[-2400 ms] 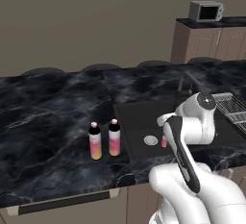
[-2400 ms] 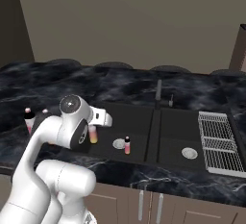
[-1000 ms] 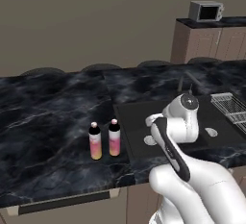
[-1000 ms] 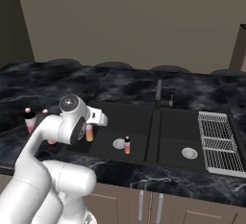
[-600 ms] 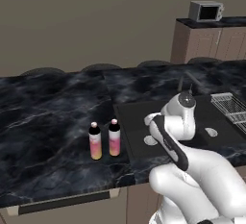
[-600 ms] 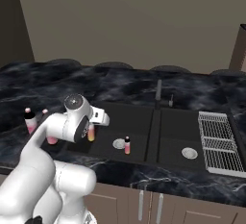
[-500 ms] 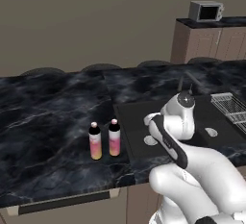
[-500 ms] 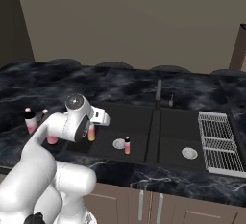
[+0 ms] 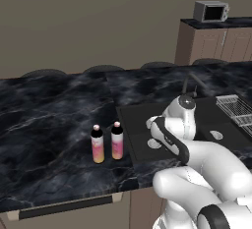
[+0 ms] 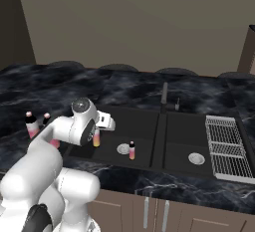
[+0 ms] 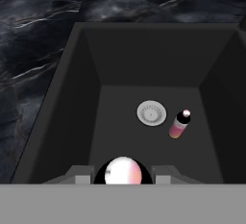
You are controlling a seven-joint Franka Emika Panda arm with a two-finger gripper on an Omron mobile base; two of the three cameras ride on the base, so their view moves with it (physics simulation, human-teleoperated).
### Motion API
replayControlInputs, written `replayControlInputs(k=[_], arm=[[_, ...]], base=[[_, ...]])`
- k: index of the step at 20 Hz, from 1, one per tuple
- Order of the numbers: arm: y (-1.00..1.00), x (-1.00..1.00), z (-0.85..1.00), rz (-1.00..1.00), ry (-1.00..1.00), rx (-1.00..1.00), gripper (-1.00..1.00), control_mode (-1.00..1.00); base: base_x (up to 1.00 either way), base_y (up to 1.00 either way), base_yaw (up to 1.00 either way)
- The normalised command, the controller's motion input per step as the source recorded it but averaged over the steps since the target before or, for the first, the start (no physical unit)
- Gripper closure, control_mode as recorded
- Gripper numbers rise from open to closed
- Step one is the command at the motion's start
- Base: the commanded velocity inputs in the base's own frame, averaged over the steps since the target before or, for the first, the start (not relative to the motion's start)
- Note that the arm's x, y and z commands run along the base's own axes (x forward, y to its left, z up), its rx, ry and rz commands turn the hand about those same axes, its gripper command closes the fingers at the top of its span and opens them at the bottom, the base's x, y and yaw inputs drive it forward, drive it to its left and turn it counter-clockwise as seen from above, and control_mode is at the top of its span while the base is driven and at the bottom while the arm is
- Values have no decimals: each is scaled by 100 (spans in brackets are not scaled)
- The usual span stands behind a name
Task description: Place the large bottle from the dining counter next to the other large bottle outside the sink, and place the small bottle from the dining counter next to the other small bottle inside the sink.
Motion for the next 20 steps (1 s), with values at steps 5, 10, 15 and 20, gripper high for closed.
replayControlInputs(k=[5, 10, 15, 20], arm=[[2, 5, -30, 0, 0, 0, 100, -100], [2, 1, -30, 0, -1, 0, 100, -100], [0, 0, -35, 1, -6, 0, 100, -100], [0, 0, -39, 1, -11, 0, 100, -100]], base=[[0, 0, 0], [0, 0, 0], [0, 0, 0], [0, 0, 0]])
